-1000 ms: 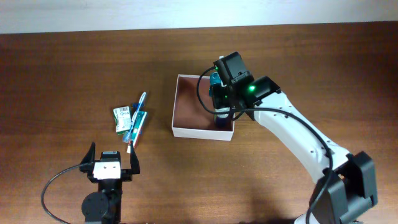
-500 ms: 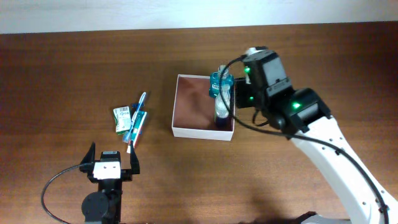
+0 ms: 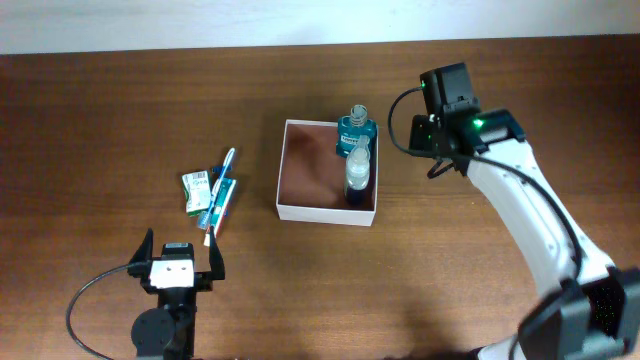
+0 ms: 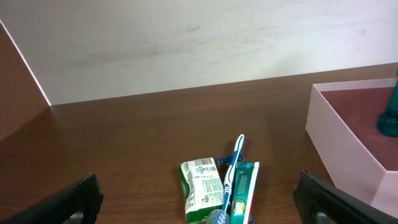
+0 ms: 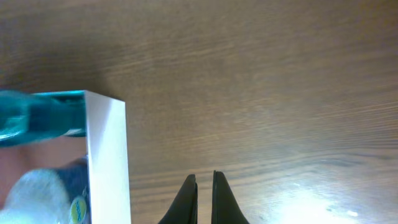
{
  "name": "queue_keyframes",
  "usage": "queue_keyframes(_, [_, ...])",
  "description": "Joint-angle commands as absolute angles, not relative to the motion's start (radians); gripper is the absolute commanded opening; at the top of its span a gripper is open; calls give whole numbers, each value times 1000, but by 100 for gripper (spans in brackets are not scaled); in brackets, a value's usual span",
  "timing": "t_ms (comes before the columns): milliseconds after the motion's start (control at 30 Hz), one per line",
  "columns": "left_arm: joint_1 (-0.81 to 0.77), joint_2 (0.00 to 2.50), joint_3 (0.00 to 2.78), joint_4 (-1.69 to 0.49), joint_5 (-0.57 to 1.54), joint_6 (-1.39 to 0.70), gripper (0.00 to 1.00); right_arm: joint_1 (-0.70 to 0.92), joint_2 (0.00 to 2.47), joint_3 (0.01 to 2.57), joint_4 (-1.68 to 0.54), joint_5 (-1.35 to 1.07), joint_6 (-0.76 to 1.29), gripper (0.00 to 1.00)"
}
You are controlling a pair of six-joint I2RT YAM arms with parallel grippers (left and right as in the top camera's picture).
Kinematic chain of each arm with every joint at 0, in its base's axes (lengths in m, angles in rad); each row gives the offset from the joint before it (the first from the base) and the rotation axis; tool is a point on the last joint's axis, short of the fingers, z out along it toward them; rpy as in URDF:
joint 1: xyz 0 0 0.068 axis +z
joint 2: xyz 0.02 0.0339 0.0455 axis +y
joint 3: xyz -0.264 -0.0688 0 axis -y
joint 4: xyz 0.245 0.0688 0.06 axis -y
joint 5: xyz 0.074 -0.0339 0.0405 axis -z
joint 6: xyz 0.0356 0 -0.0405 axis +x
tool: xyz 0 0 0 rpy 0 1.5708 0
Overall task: Pack container
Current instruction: 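Open the right gripper and withdraw it to the right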
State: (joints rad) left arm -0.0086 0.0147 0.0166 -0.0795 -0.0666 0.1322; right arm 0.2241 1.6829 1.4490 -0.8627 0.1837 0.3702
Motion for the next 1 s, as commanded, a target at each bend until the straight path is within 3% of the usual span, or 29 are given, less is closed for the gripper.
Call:
queue_keyframes(0, [-4,5,9,-76,-56,148,99,187,1769,1457,-817,29,410,4])
queue_keyframes(467, [-4,5,9,-76,-56,148,100,83,1906,1456,-673,-200,506,4])
queue_keyframes(967, [-4,5,9,-76,-56,148,99,84,2003,1456,-566,-344,596,4])
